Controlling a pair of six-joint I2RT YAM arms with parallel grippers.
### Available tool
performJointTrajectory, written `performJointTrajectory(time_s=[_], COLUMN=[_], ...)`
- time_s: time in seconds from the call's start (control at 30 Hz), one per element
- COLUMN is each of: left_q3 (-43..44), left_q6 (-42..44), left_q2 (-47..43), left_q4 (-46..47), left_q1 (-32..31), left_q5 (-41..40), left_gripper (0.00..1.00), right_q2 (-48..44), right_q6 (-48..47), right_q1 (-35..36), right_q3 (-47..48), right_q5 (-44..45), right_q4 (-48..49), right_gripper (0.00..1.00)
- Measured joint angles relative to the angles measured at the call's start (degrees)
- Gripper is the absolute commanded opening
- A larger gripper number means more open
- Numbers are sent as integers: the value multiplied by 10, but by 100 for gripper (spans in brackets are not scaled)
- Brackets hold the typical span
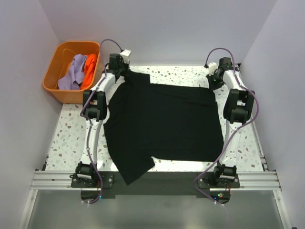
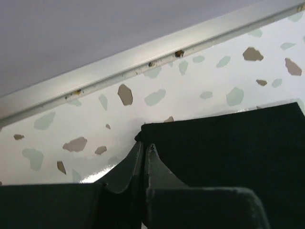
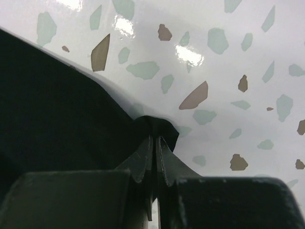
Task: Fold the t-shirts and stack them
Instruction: Fold the tshirt
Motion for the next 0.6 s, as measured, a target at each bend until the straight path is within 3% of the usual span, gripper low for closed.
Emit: performJointTrajectory(time_s=[0.3, 0.6], left_q3=[-71, -222], left_q6=[2, 2], left_q2=[-42, -200], left_q4=[103, 190], left_q1=[0, 9], left_q5=[41, 112], left_gripper=[0, 0], right_q2=[-46, -121], right_q6=[3, -10], right_q1=[0, 0], right_q3=[-28, -63], right_q5=[-5, -16], right_q4=[-2, 13], right_gripper=[0, 0])
